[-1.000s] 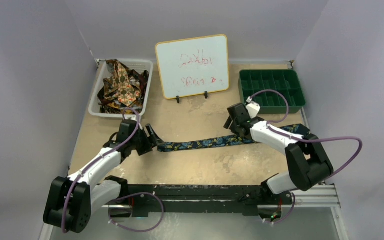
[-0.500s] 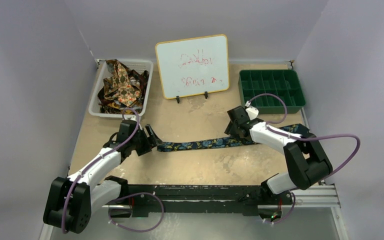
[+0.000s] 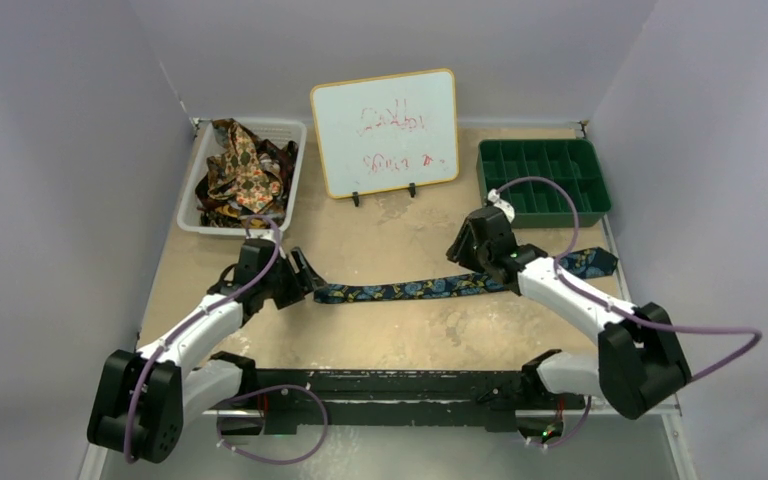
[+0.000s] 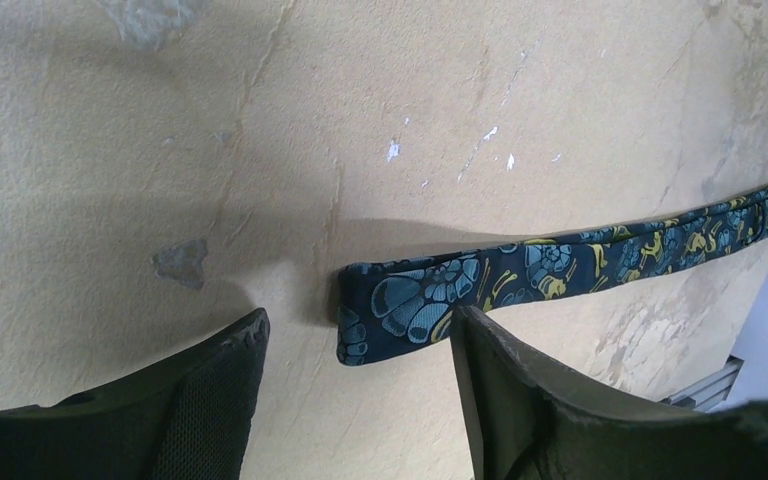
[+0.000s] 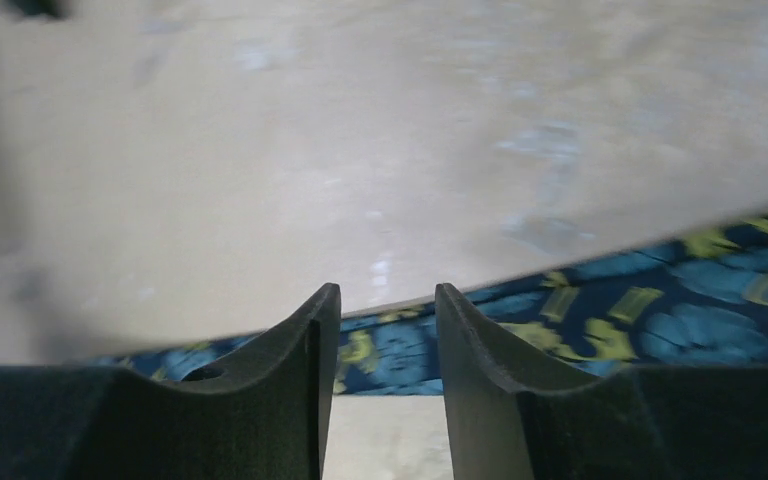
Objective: Roll the ties
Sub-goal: Roll the tie at the center of the board.
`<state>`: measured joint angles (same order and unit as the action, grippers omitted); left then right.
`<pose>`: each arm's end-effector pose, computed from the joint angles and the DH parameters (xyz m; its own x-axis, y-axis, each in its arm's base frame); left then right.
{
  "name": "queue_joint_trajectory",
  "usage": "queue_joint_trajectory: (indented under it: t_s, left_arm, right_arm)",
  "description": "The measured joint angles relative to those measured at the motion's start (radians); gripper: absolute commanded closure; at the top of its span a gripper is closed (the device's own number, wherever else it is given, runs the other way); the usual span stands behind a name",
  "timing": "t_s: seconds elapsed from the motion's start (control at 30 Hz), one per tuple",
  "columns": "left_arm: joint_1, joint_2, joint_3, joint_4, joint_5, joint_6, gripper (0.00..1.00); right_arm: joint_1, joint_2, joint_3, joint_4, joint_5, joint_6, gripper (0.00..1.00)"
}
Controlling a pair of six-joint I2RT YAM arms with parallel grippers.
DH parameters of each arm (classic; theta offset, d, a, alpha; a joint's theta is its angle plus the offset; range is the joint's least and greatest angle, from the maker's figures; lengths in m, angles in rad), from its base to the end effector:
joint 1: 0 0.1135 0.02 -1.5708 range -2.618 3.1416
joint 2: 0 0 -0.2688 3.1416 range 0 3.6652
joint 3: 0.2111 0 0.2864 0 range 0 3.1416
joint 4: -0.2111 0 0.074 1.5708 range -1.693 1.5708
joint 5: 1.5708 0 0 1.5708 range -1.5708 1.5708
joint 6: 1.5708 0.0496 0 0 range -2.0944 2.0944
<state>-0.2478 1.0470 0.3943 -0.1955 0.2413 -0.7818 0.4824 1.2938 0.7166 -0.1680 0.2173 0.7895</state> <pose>0.2155 -0.0667 0.1322 -0.7918 -0.5054 -0.3430 -0.2346 0.7702 -0.5932 0.2742 0.1315 0.1865 -0.6450 0.4449 -0.6214 0.2064 0.8843 0.4189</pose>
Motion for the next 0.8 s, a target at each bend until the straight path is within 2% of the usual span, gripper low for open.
queue_joint_trajectory:
  t_s: [0.07,0.23,0.4,0.57,0.67,0.8]
  left_arm:
    - [0.0,0.006,-0.001,0.013,0.003,0.001,0.41]
    - [0.0,0.005,-0.025,0.053,0.018,0.013,0.45]
    - [0.0,-0.012,-0.059,0.078,0.028,0.013,0.54]
    - [0.0,-0.019,-0.09,0.107,0.038,0.008,0.6]
    - [0.0,-0.019,-0.101,0.122,0.039,0.007,0.66]
    - [0.0,-0.019,-0.106,0.154,0.04,0.007,0.68]
  right_arm:
    - [0.0,-0.04,-0.022,0.076,-0.089,-0.024,0.58]
    - [0.022,-0.036,-0.081,0.28,-0.319,-0.01,0.63]
    - [0.135,0.088,-0.062,0.391,-0.404,0.028,0.66]
    - [0.249,0.254,0.016,0.459,-0.454,0.066,0.7]
    - [0.282,0.326,0.071,0.474,-0.476,0.077,0.7]
    - [0.293,0.39,0.133,0.487,-0.499,0.083,0.7]
